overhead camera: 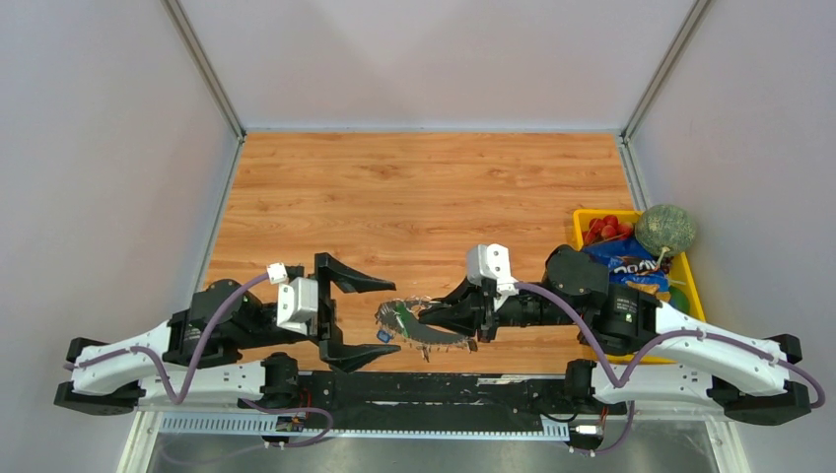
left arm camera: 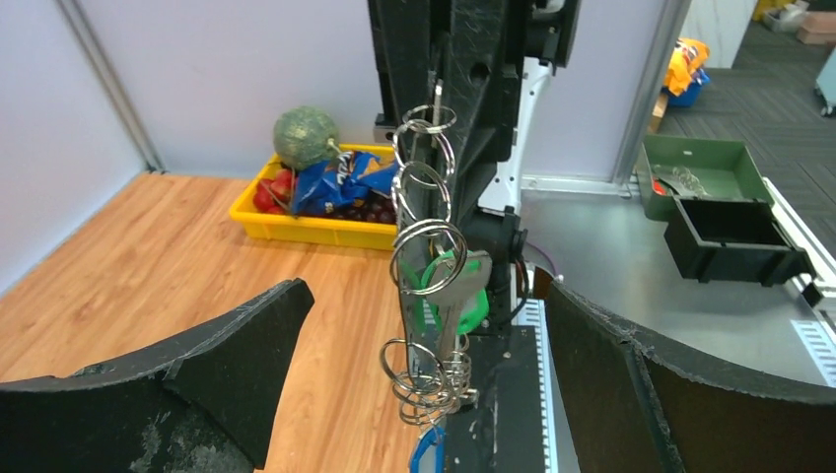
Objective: Put the keys on the keyring
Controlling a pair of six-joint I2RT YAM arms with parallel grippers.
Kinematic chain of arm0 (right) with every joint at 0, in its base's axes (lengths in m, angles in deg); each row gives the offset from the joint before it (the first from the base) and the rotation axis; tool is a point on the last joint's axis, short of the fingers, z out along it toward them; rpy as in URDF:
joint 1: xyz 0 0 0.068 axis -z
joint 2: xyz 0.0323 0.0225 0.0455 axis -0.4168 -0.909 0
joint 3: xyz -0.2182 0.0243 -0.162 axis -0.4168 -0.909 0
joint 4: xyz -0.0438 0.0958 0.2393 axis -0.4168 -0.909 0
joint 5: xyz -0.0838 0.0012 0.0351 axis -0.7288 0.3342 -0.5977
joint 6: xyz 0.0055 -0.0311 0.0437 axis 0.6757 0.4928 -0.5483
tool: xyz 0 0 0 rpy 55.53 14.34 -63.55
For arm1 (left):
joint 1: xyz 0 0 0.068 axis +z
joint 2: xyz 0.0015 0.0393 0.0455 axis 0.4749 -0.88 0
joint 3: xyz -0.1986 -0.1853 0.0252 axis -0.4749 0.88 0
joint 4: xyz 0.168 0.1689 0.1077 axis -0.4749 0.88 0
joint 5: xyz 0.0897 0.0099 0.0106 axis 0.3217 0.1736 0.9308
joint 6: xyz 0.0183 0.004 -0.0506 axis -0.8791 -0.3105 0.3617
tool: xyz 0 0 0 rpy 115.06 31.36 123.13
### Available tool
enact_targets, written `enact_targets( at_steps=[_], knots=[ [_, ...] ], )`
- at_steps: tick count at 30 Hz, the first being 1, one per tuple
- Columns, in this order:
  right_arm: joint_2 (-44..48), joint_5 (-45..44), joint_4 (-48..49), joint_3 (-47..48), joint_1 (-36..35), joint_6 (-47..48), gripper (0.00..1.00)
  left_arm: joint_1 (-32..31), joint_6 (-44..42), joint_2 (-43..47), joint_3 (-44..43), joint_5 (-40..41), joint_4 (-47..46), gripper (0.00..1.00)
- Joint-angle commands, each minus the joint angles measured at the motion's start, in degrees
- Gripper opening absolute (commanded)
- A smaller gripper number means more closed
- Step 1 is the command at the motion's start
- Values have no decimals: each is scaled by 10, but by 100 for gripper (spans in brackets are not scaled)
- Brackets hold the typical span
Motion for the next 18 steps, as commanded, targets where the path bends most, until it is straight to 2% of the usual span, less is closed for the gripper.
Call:
enact_targets(
  at_steps=[1, 3, 5, 6, 7, 8, 9, 10, 13, 14, 16, 18],
  knots=[
    [-5, 20, 24, 43, 2, -16, 0, 0, -14, -23, 3, -40, -19, 99],
    [-11, 25, 24, 48, 2, -16, 0, 0, -16, -28, 3, -42, -17, 94],
    [-15, 27, 24, 52, 2, -16, 0, 0, -17, -34, 0, -43, -14, 82],
    [-16, 27, 24, 53, 2, -15, 0, 0, -17, -36, -2, -45, -10, 70],
    [-16, 29, 24, 54, 2, -15, 0, 0, -17, -41, -6, -45, -4, 63],
    [-17, 30, 24, 55, 2, -15, 0, 0, -17, -42, -8, -44, -2, 50],
    [-17, 30, 24, 56, 2, -14, 0, 0, -17, -45, -11, -43, 3, 44],
    [-17, 31, 24, 57, 2, -15, 0, 0, -17, -45, -13, -40, 5, 34],
    [-17, 32, 24, 57, 2, -15, 0, 0, -17, -45, -13, -38, 6, 17],
    [-16, 31, 24, 57, 2, -14, 0, 0, -23, -44, -13, -39, 6, 6],
    [-14, 30, 24, 56, 2, -15, 0, -1, -30, -43, -14, -38, 7, 1],
    [-11, 27, 24, 55, 1, -15, 0, 0, -33, -41, -13, -36, 4, 0]
  ],
)
